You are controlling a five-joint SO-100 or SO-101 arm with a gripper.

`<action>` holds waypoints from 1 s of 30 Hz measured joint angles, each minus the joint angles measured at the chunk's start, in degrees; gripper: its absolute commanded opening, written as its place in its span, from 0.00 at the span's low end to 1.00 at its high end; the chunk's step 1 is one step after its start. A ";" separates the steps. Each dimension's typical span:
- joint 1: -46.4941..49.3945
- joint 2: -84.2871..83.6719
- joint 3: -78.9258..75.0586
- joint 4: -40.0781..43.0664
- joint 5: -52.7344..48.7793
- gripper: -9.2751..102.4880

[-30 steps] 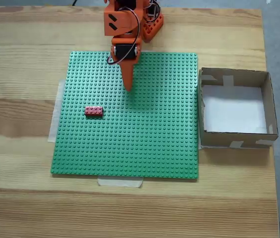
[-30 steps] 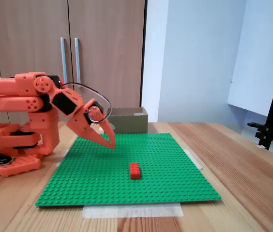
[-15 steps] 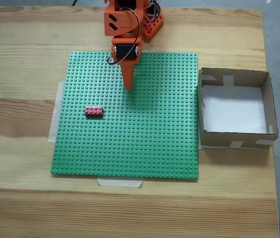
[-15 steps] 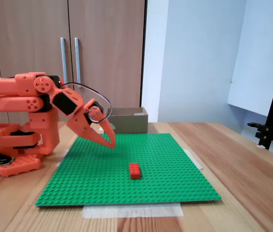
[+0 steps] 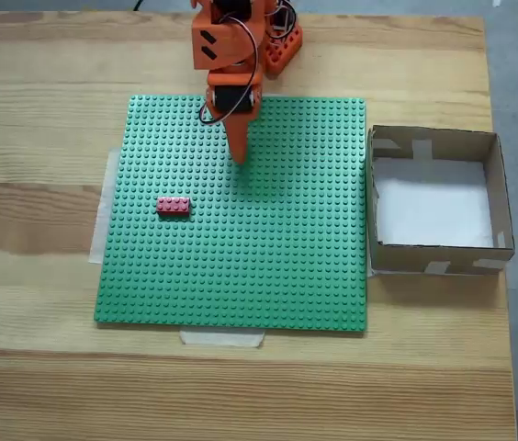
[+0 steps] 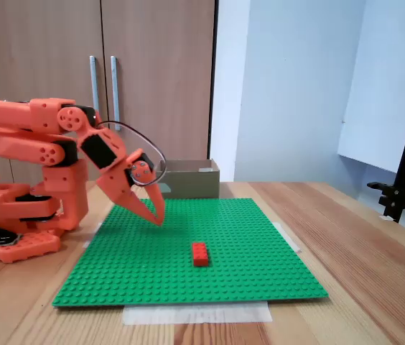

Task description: Pick the red lego block and put it in the box.

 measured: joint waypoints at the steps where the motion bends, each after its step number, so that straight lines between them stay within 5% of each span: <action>1: 0.00 -1.32 -1.67 0.26 0.00 0.09; 30: 8.44 -29.97 -36.91 10.11 -6.15 0.09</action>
